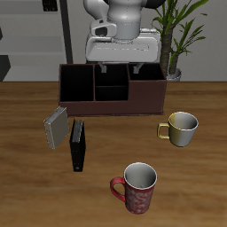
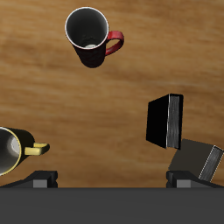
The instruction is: Place the red mug into the back desk caddy's right compartment
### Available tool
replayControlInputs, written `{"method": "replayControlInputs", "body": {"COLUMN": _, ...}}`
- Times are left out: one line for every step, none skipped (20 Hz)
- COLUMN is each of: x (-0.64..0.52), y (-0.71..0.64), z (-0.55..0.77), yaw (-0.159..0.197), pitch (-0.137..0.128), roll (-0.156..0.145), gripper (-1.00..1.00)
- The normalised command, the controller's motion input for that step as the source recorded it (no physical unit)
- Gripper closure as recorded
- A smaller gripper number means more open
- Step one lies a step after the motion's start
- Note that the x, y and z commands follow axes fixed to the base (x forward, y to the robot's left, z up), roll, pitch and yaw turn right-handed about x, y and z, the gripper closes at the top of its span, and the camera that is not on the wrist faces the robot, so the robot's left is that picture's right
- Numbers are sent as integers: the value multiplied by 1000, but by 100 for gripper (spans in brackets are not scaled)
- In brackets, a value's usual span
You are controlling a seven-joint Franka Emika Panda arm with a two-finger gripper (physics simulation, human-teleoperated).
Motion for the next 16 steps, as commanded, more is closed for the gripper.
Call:
{"method": "replayControlInputs", "body": {"x": -7, "y": 32, "z": -31, "yaw": 0, "pitch": 0, "roll": 0, "gripper": -100}}
{"method": "replayControlInputs", "body": {"x": 654, "y": 390, "z": 419, "yaw": 10, "pitch": -81, "roll": 36, "gripper": -100}}
{"method": "replayControlInputs", "body": {"x": 407, "y": 169, "z": 124, "yaw": -62, "pitch": -19, "roll": 37, "gripper": -100}}
{"method": "replayControlInputs", "body": {"x": 401, "y": 321, "z": 211, "yaw": 18, "pitch": -38, "roll": 102, "gripper": -100}}
{"method": "replayControlInputs", "body": {"x": 281, "y": 68, "z": 167, "yaw": 1, "pitch": -64, "roll": -87, "gripper": -100}}
{"method": "replayControlInputs", "body": {"x": 17, "y": 14, "z": -31, "yaw": 0, "pitch": 0, "roll": 0, "gripper": -100}}
{"method": "replayControlInputs", "body": {"x": 739, "y": 291, "z": 372, "yaw": -48, "pitch": -87, "roll": -53, "gripper": -100}}
{"method": "replayControlInputs", "body": {"x": 0, "y": 0, "z": 0, "yaw": 0, "pitch": 0, "roll": 0, "gripper": -100}}
{"method": "replayControlInputs", "body": {"x": 447, "y": 368, "z": 81, "yaw": -25, "pitch": -2, "roll": 91, "gripper": -100}}
{"method": "replayControlInputs", "body": {"x": 492, "y": 143, "z": 124, "yaw": -9, "pitch": -31, "roll": -43, "gripper": -100}}
{"method": "replayControlInputs", "body": {"x": 402, "y": 352, "z": 104, "yaw": 32, "pitch": -46, "roll": 75, "gripper": -100}}
{"method": "replayControlInputs", "body": {"x": 362, "y": 190, "z": 140, "yaw": -3, "pitch": -73, "roll": -11, "gripper": -100}}
{"method": "replayControlInputs", "body": {"x": 412, "y": 367, "z": 100, "yaw": 62, "pitch": -12, "roll": 79, "gripper": -100}}
{"method": "replayControlInputs", "body": {"x": 402, "y": 163, "z": 104, "yaw": 40, "pitch": -76, "roll": 10, "gripper": -100}}
{"method": "replayControlInputs", "body": {"x": 382, "y": 222, "z": 119, "yaw": -58, "pitch": -2, "roll": 12, "gripper": -100}}
{"method": "replayControlInputs", "body": {"x": 361, "y": 112, "z": 124, "yaw": -1, "pitch": -81, "roll": -50, "gripper": -100}}
